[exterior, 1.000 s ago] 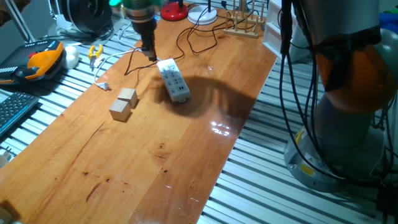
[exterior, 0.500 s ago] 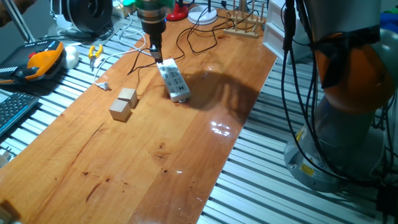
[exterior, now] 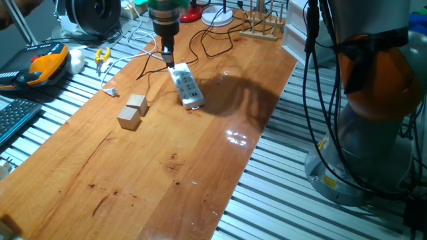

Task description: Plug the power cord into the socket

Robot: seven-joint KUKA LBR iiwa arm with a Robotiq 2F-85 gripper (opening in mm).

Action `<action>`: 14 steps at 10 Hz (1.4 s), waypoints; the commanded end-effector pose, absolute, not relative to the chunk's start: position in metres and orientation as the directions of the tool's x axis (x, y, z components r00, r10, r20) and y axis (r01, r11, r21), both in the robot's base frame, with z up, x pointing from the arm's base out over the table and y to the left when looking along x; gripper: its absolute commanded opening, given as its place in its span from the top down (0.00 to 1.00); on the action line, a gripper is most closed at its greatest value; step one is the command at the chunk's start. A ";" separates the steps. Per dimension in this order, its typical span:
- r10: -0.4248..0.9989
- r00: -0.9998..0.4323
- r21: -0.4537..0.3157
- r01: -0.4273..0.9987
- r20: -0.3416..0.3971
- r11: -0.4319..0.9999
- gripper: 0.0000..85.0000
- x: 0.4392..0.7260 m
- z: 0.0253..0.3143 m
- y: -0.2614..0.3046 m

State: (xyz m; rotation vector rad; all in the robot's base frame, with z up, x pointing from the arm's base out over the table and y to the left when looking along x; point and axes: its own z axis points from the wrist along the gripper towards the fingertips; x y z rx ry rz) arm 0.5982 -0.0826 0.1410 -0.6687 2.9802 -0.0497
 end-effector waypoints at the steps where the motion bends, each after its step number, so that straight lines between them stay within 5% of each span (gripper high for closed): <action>1: -0.421 -0.905 -0.034 -0.420 -0.062 0.907 1.00 0.598 0.141 -0.083; 5: -0.432 -0.902 -0.011 -0.432 0.005 0.902 1.00 0.598 0.141 -0.083; 14: -0.433 -0.901 -0.018 -0.434 0.015 0.901 1.00 0.598 0.140 -0.088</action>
